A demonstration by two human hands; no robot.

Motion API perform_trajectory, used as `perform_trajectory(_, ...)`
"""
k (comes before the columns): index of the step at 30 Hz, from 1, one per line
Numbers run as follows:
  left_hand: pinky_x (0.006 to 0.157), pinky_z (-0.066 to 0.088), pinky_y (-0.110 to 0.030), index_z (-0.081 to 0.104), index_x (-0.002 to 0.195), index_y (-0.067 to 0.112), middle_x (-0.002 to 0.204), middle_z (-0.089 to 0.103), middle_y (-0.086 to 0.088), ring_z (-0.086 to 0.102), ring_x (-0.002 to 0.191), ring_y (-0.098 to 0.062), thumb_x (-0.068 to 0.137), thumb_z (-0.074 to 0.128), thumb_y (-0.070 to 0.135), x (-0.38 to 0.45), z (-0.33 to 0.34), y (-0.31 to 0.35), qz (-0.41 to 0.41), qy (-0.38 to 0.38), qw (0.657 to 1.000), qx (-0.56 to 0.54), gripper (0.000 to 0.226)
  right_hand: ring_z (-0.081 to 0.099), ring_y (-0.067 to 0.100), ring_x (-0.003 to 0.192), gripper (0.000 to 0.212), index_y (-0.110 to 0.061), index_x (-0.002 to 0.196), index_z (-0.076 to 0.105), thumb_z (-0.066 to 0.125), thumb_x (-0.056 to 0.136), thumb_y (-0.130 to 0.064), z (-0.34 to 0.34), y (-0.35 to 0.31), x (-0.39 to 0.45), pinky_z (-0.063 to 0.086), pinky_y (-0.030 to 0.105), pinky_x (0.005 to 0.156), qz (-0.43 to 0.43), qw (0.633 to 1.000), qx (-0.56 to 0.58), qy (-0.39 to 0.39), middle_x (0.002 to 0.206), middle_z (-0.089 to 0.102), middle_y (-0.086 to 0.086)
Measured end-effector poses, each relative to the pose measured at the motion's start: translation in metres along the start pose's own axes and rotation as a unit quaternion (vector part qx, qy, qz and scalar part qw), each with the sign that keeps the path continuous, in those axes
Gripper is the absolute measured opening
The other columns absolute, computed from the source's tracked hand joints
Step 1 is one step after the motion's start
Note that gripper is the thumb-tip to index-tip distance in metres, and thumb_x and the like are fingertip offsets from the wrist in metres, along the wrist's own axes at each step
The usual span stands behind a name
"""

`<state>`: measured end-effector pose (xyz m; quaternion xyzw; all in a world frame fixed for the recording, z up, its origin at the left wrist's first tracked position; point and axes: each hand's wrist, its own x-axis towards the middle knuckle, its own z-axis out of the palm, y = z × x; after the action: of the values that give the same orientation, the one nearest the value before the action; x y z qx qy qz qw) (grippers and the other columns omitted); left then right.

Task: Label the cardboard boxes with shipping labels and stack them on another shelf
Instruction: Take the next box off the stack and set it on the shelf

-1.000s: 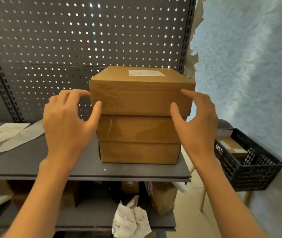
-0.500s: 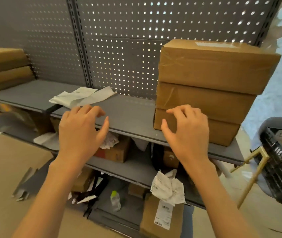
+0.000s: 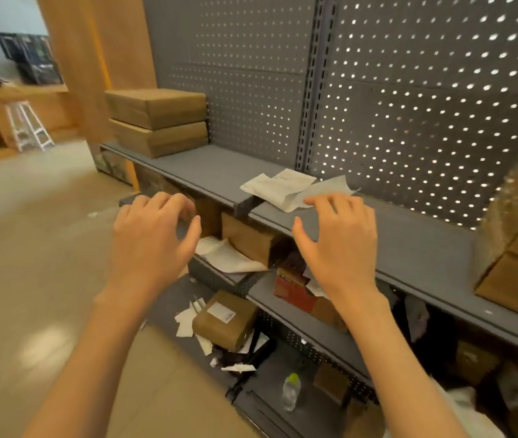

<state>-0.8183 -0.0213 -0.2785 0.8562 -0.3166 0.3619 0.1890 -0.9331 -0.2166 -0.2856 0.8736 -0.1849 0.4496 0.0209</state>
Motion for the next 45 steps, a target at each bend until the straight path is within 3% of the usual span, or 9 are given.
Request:
perform_trajectory(7, 0.065, 0.044, -0.037, 0.064, 0.086, 0.013, 0.081, 0.066, -0.007, 0.059, 0.075, -0.033, 0.081, 0.053, 0.032, 0.032, 0.006, -0.128, -0.031, 0.012, 0.999, 0.033, 0.023, 0.058, 0.030, 0.089, 0.024, -0.012, 0.100, 0.067, 0.063, 0.082, -0.028, 0.083, -0.113, 0.051, 0.046, 0.041, 0.078, -0.037, 0.999, 0.039, 0.004, 0.093, 0.064, 0.007)
perform_trajectory(16, 0.065, 0.044, -0.037, 0.065, 0.087, 0.012, 0.083, 0.066, -0.007, 0.060, 0.075, -0.033, 0.083, 0.052, 0.032, 0.061, 0.032, -0.244, -0.052, 0.009, 0.997, 0.053, 0.024, 0.057, 0.027, 0.089, 0.027, -0.013, 0.098, 0.066, 0.054, 0.084, -0.033, 0.169, -0.203, 0.099, 0.043, 0.037, 0.075, -0.072, 0.994, 0.075, -0.015, 0.092, 0.063, 0.005)
perform_trajectory(34, 0.065, 0.039, -0.032, 0.064, 0.089, 0.015, 0.085, 0.064, -0.005, 0.058, 0.079, -0.030, 0.086, 0.057, 0.030, 0.222, 0.158, -0.403, -0.050, 0.023, 0.996, 0.071, 0.017, 0.056, 0.026, 0.091, 0.023, -0.014, 0.096, 0.067, 0.056, 0.084, -0.031, 0.376, -0.299, 0.253, 0.042, 0.036, 0.079, -0.074, 0.990, 0.121, 0.011, 0.093, 0.063, 0.004)
perform_trajectory(38, 0.063, 0.035, -0.031, 0.064, 0.086, 0.016, 0.081, 0.064, -0.003, 0.057, 0.077, -0.029, 0.084, 0.052, 0.032, 0.254, 0.181, -0.431, -0.037, 0.027, 0.997, 0.056, 0.021, 0.057, 0.026, 0.092, 0.028, -0.014, 0.105, 0.066, 0.058, 0.084, -0.030, 0.407, -0.315, 0.281, 0.043, 0.036, 0.080, -0.064, 0.988, 0.133, 0.035, 0.095, 0.065, 0.004)
perform_trajectory(41, 0.064, 0.033, -0.029, 0.064, 0.085, 0.015, 0.080, 0.062, -0.003, 0.056, 0.076, -0.029, 0.083, 0.052, 0.032, 0.277, 0.204, -0.452, -0.030, 0.026, 0.999, 0.032, 0.020, 0.057, 0.026, 0.095, 0.031, -0.013, 0.111, 0.064, 0.058, 0.085, -0.030, 0.428, -0.321, 0.299, 0.043, 0.035, 0.083, -0.039, 0.988, 0.136, 0.057, 0.099, 0.065, 0.004)
perform_trajectory(45, 0.066, 0.040, -0.035, 0.065, 0.088, 0.014, 0.086, 0.063, -0.006, 0.056, 0.080, -0.031, 0.082, 0.054, 0.032, 0.314, 0.243, -0.477, -0.015, 0.029, 0.999, -0.013, 0.021, 0.054, 0.024, 0.100, 0.034, -0.013, 0.114, 0.061, 0.057, 0.087, -0.032, 0.456, -0.322, 0.322, 0.039, 0.030, 0.085, 0.009, 0.988, 0.128, 0.088, 0.106, 0.062, 0.005)
